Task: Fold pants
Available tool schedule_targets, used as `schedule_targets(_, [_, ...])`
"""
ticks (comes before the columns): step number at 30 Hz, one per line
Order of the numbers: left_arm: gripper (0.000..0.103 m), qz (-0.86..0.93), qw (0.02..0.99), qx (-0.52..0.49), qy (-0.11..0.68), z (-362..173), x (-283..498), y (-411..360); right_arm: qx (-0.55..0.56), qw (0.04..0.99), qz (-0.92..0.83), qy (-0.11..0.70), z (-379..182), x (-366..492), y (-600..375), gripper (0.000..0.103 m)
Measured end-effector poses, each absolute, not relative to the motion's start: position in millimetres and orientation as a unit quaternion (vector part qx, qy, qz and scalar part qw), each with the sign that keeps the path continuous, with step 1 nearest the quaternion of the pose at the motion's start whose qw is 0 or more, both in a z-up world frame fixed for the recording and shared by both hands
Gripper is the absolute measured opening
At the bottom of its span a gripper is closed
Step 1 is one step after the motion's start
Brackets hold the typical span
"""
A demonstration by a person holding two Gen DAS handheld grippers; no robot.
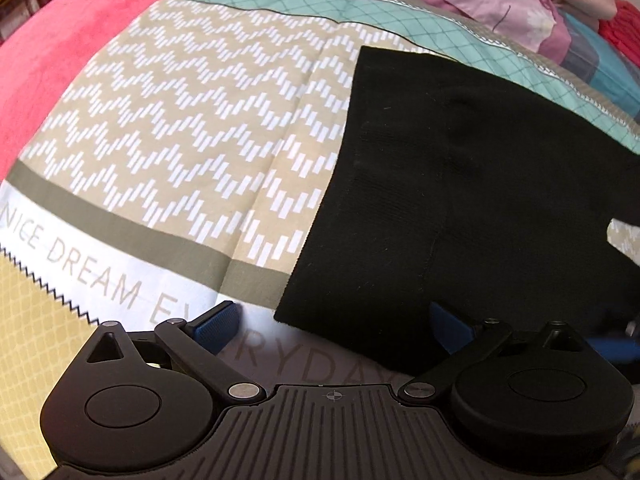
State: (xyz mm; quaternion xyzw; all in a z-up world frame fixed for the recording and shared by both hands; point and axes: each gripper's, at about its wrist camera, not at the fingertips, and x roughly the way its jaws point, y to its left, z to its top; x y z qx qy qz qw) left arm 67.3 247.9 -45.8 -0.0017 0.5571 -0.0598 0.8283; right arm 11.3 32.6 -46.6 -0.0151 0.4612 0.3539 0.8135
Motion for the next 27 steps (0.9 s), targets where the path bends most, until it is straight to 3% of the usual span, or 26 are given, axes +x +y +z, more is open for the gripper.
schedule_targets(2, [0.103, -0.059, 0.828, -0.023, 0.558, -43.2, 66.1, 254.1, 0.026, 0.833, 0.333, 0.441, -38.2, 35.2, 19.3, 0.058])
schedule_targets(4, [0.103, -0.052, 0.829, -0.038, 0.556, -44.8, 62.6, 263.9, 0.011, 0.849, 0.306, 0.431, -39.8, 62.4, 21.7, 0.05])
schedule_targets(6, [0.103, -0.047, 0.829, -0.048, 0.554, -44.1, 57.4, 271.7, -0.02, 0.841, 0.32, 0.436, -51.0, 86.7, 42.6, 0.033])
schedule_targets(8, [0.103, -0.043, 0.831, -0.048, 0.552, -44.4, 51.1, 270.9, -0.041, 0.824, 0.353, 0.441, -66.5, 99.6, 76.0, 0.028])
schedule_targets(11, [0.103, -0.036, 0.832, -0.033, 0.553, -50.5, 46.3, 267.9, -0.072, 0.836, 0.376, 0.392, -79.9, 100.4, 120.5, 0.028])
schedule_targets(15, [0.103, -0.031, 0.835, -0.01, 0.549, -55.6, 47.5, 261.9, -0.098, 0.822, 0.387, 0.407, -62.6, 108.5, 126.8, 0.028])
schedule_targets(19, [0.103, -0.03, 0.838, -0.016, 0.544, -57.8, 49.6, 264.0, -0.096, 0.855, 0.351, 0.371, -31.1, 117.6, 90.9, 0.038])
schedule_targets(23, [0.103, -0.023, 0.841, -0.005, 0.54, -58.8, 48.3, 260.9, -0.105, 0.853, 0.291, 0.42, -76.9, 161.2, 95.6, 0.038])
schedule_targets(24, [0.103, -0.022, 0.842, -0.001, 0.539, -58.0, 46.5, 259.5, -0.104, 0.865, 0.293, 0.393, -82.4, 163.6, 99.7, 0.041])
schedule_targets(27, [0.103, -0.024, 0.842, 0.004, 0.539, -58.5, 45.5, 257.6, -0.101, 0.862, 0.286, 0.406, -74.0, 165.1, 101.8, 0.041])
